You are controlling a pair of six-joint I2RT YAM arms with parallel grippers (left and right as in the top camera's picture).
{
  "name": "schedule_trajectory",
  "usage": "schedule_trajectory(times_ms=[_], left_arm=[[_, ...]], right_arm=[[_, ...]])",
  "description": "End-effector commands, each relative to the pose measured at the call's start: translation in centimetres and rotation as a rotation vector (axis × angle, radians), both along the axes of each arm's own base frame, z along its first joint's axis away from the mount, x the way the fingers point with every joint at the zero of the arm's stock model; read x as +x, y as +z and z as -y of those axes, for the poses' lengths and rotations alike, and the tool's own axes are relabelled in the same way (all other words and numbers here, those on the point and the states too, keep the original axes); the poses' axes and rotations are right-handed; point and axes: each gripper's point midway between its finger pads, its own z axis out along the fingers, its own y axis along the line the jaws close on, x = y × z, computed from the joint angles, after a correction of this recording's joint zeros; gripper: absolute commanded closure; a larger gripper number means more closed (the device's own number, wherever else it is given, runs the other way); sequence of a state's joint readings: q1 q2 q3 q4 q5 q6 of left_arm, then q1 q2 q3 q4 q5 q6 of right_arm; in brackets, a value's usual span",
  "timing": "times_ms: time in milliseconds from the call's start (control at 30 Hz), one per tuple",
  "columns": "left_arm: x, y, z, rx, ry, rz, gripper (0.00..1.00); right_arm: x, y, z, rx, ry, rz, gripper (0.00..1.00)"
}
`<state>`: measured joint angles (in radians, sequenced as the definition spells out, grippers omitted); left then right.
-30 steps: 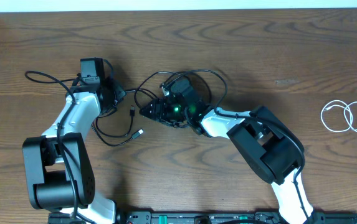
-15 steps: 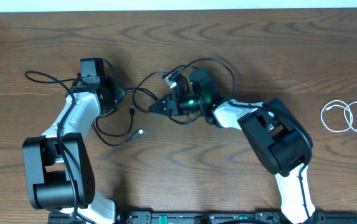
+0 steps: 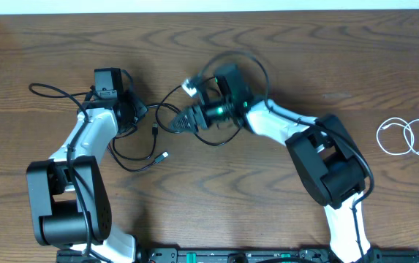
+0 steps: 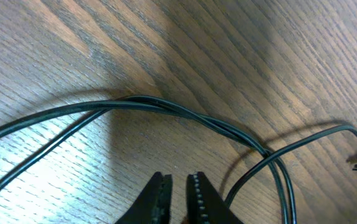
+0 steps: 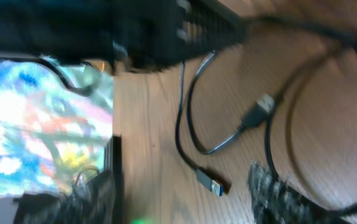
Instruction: Untangle cables
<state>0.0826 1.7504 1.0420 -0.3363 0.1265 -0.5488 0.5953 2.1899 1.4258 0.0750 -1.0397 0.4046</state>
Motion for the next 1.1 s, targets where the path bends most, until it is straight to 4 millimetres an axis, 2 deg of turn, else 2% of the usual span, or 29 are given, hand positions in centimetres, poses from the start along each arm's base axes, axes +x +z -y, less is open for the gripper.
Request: schedule_trajectory(times_ms=[0, 100, 167, 367, 467, 567, 733, 900, 1067], left_arm=[[-0.1, 0.0, -1.2, 0.032, 0.028, -0.007, 0.83], [-0.3, 0.0, -2.0, 0.030, 0.050, -0.013, 0.83], [-0.4, -0.1, -2.4, 0.028, 0.061, -0.016, 0.83], [-0.4, -0.1, -2.3, 0.016, 0.063, -0.016, 0.83], [-0.4, -0.1, -2.3, 0.016, 0.063, -0.016, 0.83], [-0.4, -0.1, -2.3, 0.016, 0.062, -0.016, 0.83], [-0.4, 0.0, -2.0, 0.001, 0.055, -0.014, 0.83], [-0.4, 0.0, -2.0, 0.001, 0.055, -0.014, 0.83], [-0.4, 0.0, -2.0, 0.001, 0.055, -0.014, 0.83]], right_arm=[[1.9, 4.4, -0.6, 0.022, 0.032, 0.196, 0.32], [3.2, 3.5, -0.5, -0.091, -0.005, 0.306, 0.29], [3.2, 2.5, -0.7, -0.142, 0.000, 0.379, 0.27], [1.1, -0.6, -2.2, -0.211, 0.105, 0.503, 0.21], [-0.3, -2.2, -2.9, -0.229, 0.176, 0.550, 0.23], [-1.3, -3.4, -3.2, -0.240, 0.216, 0.553, 0.26], [-1.1, -5.8, -3.0, -0.288, 0.213, 0.535, 0.25], [-1.2, -9.0, -2.5, -0.336, 0.220, 0.494, 0.21], [-2.3, -10.1, -1.4, -0.385, 0.244, 0.421, 0.23]])
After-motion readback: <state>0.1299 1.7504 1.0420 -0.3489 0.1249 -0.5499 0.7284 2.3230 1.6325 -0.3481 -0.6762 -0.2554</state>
